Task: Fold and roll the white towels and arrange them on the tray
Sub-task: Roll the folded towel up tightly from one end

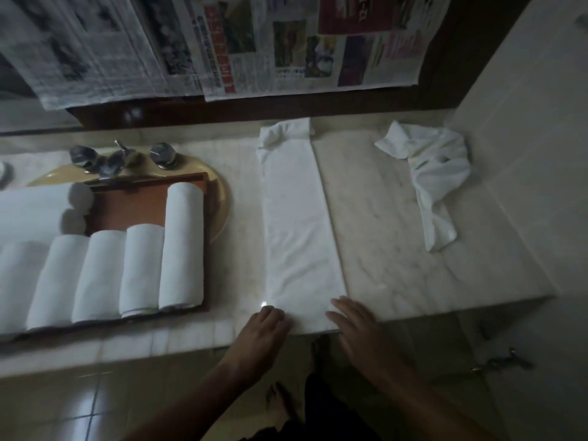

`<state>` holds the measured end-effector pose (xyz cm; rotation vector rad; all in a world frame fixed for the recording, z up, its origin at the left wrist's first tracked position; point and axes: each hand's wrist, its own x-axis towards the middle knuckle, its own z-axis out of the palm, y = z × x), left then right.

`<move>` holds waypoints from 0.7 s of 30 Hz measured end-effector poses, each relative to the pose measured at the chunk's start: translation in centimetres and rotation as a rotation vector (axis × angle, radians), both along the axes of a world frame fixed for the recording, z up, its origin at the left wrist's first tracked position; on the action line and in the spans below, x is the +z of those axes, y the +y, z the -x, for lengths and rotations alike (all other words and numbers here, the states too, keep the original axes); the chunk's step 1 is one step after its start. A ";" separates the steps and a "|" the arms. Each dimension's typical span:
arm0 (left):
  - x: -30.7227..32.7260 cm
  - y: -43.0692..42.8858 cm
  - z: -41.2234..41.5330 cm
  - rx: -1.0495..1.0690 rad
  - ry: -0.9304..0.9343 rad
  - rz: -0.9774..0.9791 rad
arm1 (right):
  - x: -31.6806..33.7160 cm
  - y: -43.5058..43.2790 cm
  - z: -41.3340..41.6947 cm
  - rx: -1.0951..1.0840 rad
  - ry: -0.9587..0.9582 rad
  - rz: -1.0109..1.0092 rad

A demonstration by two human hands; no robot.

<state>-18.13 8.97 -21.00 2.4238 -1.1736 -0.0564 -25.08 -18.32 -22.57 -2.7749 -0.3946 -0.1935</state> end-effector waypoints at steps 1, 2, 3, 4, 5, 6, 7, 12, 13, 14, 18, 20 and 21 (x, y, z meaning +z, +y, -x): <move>0.2 0.1 -0.1 -0.021 -0.011 0.000 | -0.1 -0.1 -0.2 -0.005 -0.024 -0.028; 0.3 0.3 -0.1 -0.031 -0.014 0.000 | -0.2 -0.3 -0.3 -0.002 -0.036 -0.047; 0.4 0.6 -0.1 -0.030 -0.005 -0.004 | -0.3 -0.6 -0.4 0.000 -0.038 -0.062; 0.5 0.9 -0.1 -0.021 0.017 -0.017 | -0.3 -0.8 -0.4 0.002 -0.039 -0.080; 0.6 1.3 -0.1 -0.011 0.046 -0.036 | 0.0 -1.1 -0.3 -0.007 -0.030 -0.100; 0.6 1.5 -0.1 -0.001 0.060 -0.046 | 0.4 -1.4 -0.3 -0.013 -0.013 -0.124; 0.6 1.6 -0.1 0.007 0.058 -0.049 | 0.9 -1.5 -0.3 -0.017 0.016 -0.150; 1.0 0.9 -0.1 0.091 0.073 -0.044 | 2.5 -2.3 -1.2 -0.009 0.161 -0.165; 1.0 0.5 0.0 0.128 0.079 -0.052 | 2.7 -2.5 -1.5 -0.002 0.174 -0.150; 0.8 0.2 0.2 0.155 0.078 -0.055 | 2.7 -2.6 -1.7 0.003 0.181 -0.147; 0.7 -1.3 0.6 0.183 0.042 -0.065 | 3.9 -2.9 -2.2 0.004 0.280 -0.158; 0.9 -1.8 0.6 0.225 0.052 -0.069 | 4.4 -2.9 -2.4 0.006 0.327 -0.171; 1.0 -1.9 0.7 0.260 0.069 -0.057 | 4.5 -2.8 -2.4 0.009 0.338 -0.175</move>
